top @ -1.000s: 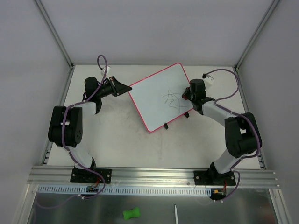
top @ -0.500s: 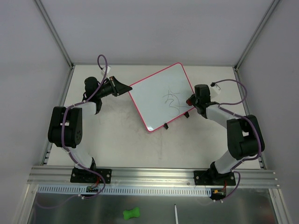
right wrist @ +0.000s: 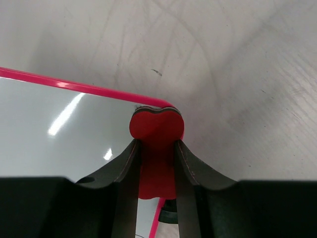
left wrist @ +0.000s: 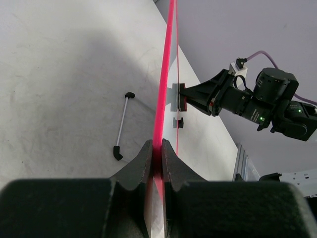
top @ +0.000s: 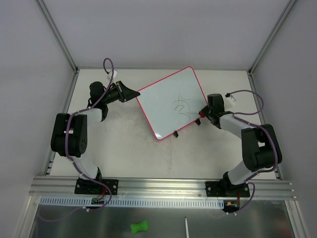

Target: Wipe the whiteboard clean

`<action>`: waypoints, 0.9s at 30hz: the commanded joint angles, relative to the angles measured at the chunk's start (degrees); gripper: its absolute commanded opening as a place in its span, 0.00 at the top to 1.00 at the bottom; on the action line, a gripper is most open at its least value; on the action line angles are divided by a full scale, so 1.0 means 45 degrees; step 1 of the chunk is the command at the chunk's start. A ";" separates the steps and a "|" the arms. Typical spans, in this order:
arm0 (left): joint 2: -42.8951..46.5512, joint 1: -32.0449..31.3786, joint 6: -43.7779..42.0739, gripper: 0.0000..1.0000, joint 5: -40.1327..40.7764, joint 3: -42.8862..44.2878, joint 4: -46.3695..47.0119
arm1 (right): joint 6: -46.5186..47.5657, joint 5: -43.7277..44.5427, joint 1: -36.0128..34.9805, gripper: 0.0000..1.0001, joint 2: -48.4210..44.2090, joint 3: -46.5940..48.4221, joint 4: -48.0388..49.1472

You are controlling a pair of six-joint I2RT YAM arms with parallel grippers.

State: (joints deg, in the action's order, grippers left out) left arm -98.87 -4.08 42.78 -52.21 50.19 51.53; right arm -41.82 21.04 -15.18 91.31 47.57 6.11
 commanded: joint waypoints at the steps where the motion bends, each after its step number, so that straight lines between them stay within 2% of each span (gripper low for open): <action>1: 0.0350 -0.0110 -0.0758 1.00 -0.0254 -0.0139 0.0034 | -0.0374 0.0071 -0.0025 1.00 -0.0173 -0.0493 -0.1202; 7: 0.0370 -0.0110 -0.0758 1.00 -0.0254 -0.0139 0.0053 | 0.0580 -0.0222 -0.0201 1.00 0.0119 0.0071 -0.0265; 20: 0.0389 -0.0110 -0.0816 1.00 -0.0254 -0.0100 -0.0044 | 0.3901 -0.0436 -0.1177 1.00 0.1857 0.4445 -0.0030; 27: 0.0291 -0.0129 -0.0816 1.00 -0.0274 -0.0022 -0.0064 | 0.5308 -0.2192 -0.1158 1.00 0.3263 0.6751 0.0127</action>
State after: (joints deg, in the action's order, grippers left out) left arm -98.45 -4.08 42.61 -51.86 50.17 50.15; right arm -22.13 17.37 -19.75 103.00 73.76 4.08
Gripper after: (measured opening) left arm 0.051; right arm 0.320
